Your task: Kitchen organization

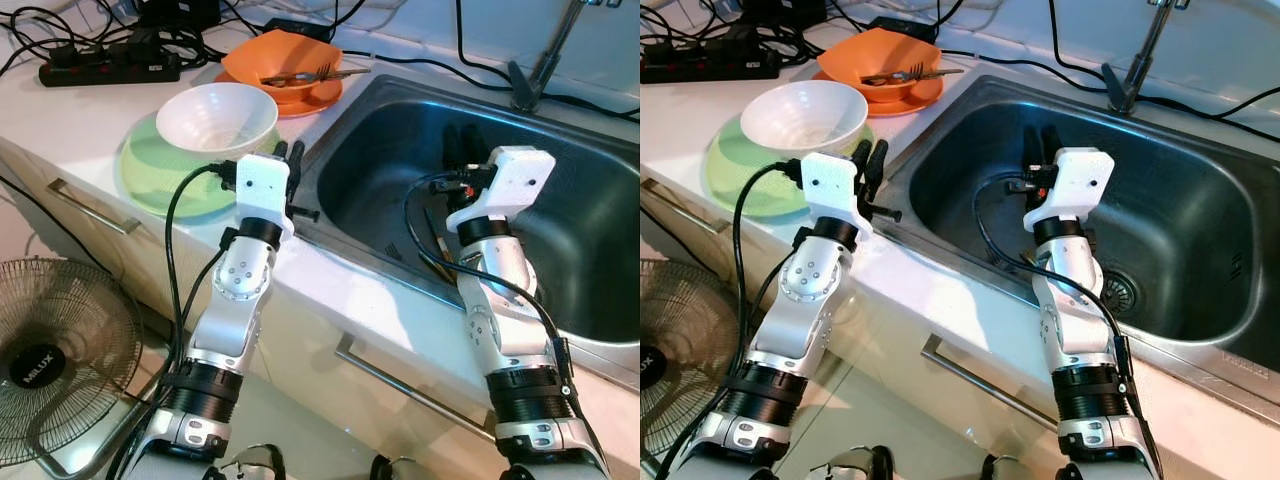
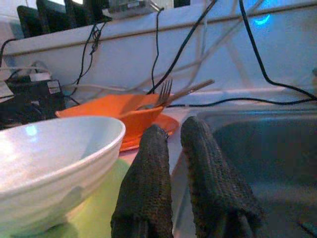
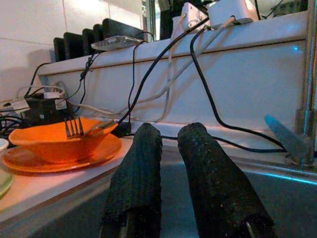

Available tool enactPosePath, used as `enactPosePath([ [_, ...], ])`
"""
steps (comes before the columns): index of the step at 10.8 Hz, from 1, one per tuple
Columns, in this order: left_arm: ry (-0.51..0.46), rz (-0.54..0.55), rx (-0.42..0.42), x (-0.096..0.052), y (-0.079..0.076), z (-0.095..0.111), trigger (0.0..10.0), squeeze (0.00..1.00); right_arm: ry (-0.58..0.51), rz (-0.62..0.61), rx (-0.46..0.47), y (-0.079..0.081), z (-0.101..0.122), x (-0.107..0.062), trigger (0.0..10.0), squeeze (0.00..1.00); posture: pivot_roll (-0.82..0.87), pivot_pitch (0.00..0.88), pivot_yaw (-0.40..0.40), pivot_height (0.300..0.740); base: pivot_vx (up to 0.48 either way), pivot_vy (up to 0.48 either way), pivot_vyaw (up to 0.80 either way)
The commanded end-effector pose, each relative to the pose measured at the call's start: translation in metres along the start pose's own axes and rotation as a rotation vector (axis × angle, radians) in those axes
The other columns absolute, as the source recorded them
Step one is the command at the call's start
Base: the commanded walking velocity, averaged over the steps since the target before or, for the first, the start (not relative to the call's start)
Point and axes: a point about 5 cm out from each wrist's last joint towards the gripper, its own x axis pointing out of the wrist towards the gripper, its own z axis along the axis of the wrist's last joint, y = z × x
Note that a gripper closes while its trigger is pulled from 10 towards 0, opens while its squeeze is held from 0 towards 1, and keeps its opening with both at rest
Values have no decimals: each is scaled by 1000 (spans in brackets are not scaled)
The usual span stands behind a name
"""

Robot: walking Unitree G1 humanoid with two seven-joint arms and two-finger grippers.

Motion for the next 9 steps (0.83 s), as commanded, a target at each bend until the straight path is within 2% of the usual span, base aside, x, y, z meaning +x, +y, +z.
enactPosePath([
  [1,-18,16,-3,-2,1,3,10000,0,6,-12,0,-2,2,-3,10000,0,14,122,-4,740,-262,0,0],
  [9,-32,20,-27,-3,-2,6,10000,0,24,-19,6,-2,0,-4,10000,0,13,126,-12,740,-274,0,0],
])
